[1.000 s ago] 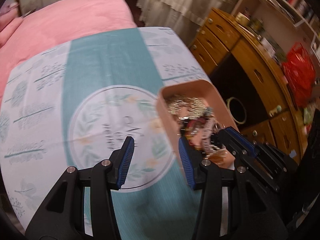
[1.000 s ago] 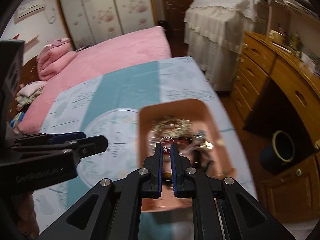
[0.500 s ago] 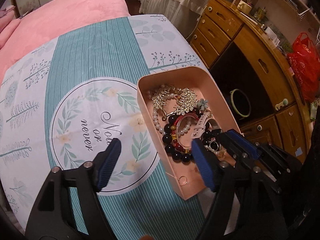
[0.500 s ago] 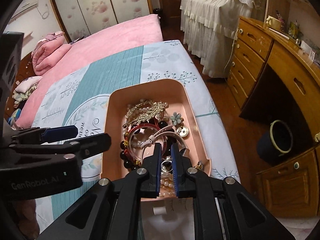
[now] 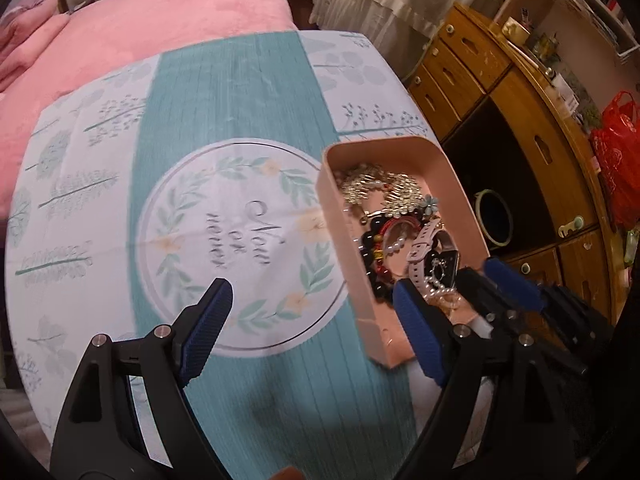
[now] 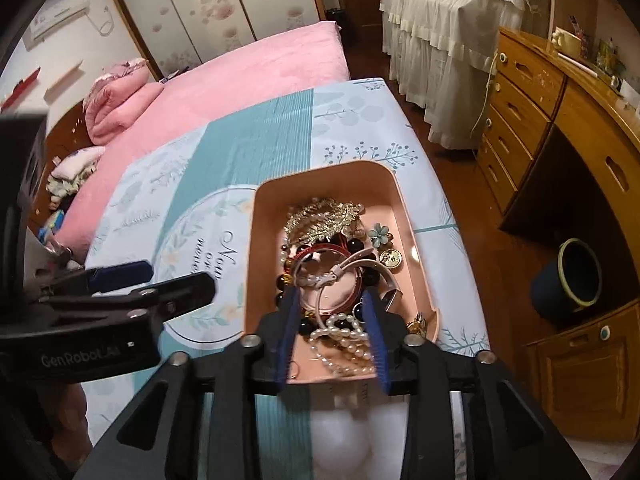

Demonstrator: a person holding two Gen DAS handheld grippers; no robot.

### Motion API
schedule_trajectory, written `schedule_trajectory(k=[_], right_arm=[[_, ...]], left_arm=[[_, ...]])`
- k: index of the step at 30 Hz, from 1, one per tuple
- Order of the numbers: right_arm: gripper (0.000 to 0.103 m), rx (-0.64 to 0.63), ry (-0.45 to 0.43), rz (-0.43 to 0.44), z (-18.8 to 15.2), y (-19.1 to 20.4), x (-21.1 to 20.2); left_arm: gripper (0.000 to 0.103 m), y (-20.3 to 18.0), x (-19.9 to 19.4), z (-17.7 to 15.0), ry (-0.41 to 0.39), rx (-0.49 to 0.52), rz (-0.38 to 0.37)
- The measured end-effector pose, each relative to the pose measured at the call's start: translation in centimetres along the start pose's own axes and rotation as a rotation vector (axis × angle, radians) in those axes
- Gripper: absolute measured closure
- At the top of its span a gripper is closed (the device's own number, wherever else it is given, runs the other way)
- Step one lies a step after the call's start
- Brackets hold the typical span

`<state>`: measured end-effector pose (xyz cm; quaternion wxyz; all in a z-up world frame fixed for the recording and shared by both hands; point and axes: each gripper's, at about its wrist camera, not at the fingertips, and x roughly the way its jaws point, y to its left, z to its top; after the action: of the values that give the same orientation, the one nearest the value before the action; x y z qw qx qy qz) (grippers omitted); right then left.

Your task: Organize jewelry

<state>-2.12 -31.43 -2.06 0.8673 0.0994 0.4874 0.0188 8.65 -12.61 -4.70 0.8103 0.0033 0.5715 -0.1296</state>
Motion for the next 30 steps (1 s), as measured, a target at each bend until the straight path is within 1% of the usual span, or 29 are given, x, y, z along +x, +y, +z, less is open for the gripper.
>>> schedule_trajectory(k=[5, 10, 13, 15, 18, 20, 25, 27, 30], right_arm=[[0.065, 0.011, 0.006, -0.001, 0.4, 0.8, -2.1], [0.065, -0.002, 0.015, 0.004, 0.4, 3.2, -4.6], [0.059, -0.013, 0.011, 0.003, 0.3, 5.1, -6.4], [0.051, -0.017, -0.003, 0.001, 0.1, 6.2, -7.7], [0.044, -0.045, -0.027, -0.018, -0.2, 8.1, -9.5], [0.041, -0.063, -0.025, -0.031, -0.5, 9.2, -10.3], [0.039, -0.072, -0.003, -0.034, -1.7, 11.2, -11.9], [0.038, -0.075, 0.009, -0.031, -2.1, 11.8, -12.4], [0.036, -0.092, 0.012, -0.05, -2.7, 12.7, -13.2]], left_arm=[[0.022, 1.9, -3.5, -0.8, -0.035, -0.029, 0.02], [0.022, 3.5, -7.4, -1.6, -0.081, -0.049, 0.057], [0.022, 4.2, -9.8, -2.5, -0.107, -0.057, 0.07], [0.022, 4.6, -11.2, -3.3, -0.12, -0.058, 0.084], [0.022, 5.3, -12.9, -4.7, -0.139, -0.064, 0.112], [0.022, 5.8, -13.6, -5.4, -0.141, -0.08, 0.131], [0.022, 6.7, -15.2, -7.1, -0.16, -0.116, 0.181], [0.022, 6.8, -15.7, -7.7, -0.165, -0.12, 0.178], [0.022, 6.8, -16.2, -8.3, -0.166, -0.124, 0.178]])
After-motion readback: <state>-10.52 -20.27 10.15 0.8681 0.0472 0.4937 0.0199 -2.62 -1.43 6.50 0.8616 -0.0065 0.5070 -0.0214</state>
